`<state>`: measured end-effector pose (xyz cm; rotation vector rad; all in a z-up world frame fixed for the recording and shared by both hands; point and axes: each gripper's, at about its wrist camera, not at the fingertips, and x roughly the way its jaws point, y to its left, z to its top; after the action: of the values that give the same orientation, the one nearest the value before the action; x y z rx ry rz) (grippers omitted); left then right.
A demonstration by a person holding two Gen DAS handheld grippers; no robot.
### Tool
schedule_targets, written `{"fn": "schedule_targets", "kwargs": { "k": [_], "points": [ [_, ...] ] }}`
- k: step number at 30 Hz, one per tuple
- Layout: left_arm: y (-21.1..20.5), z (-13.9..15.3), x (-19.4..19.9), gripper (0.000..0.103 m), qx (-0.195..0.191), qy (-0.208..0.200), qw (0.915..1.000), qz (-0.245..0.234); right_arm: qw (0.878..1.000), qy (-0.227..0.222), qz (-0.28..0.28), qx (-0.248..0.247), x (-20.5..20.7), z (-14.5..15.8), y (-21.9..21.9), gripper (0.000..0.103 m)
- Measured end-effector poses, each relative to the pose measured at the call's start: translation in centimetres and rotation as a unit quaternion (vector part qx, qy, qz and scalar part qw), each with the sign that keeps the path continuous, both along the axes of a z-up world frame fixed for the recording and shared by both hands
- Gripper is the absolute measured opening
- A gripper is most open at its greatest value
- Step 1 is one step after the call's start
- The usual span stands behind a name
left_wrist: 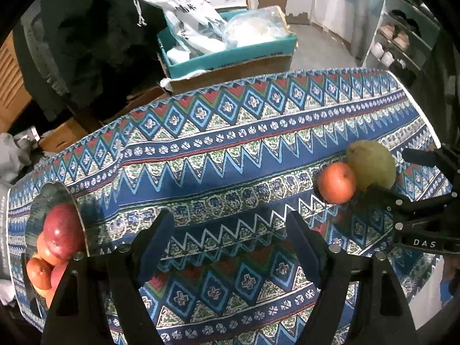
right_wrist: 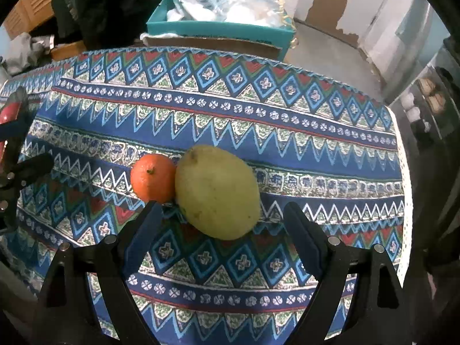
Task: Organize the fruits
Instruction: 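Move both tools from the plate toward the small orange and yellow pear, then grasp the yellow pear with the right tool while the left tool grasps the small orange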
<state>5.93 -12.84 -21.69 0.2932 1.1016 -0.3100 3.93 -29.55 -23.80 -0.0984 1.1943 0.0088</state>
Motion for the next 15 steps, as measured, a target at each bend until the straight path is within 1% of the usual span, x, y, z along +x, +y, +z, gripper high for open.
{"fn": "schedule_targets", "kwargs": {
  "k": [8,15],
  "points": [
    [-0.8,-1.5,1.0,0.081,-0.001,0.021,0.9998,-0.003,1.0,0.015,0.002,0.008,0.8,-2.2,-0.9,0.086],
    [-2.0,-2.3,1.4,0.081,-0.001,0.032,0.9994,-0.011,0.999,0.01,0.009,0.04,1.4,-3.2,-1.1,0.086]
  ]
}}
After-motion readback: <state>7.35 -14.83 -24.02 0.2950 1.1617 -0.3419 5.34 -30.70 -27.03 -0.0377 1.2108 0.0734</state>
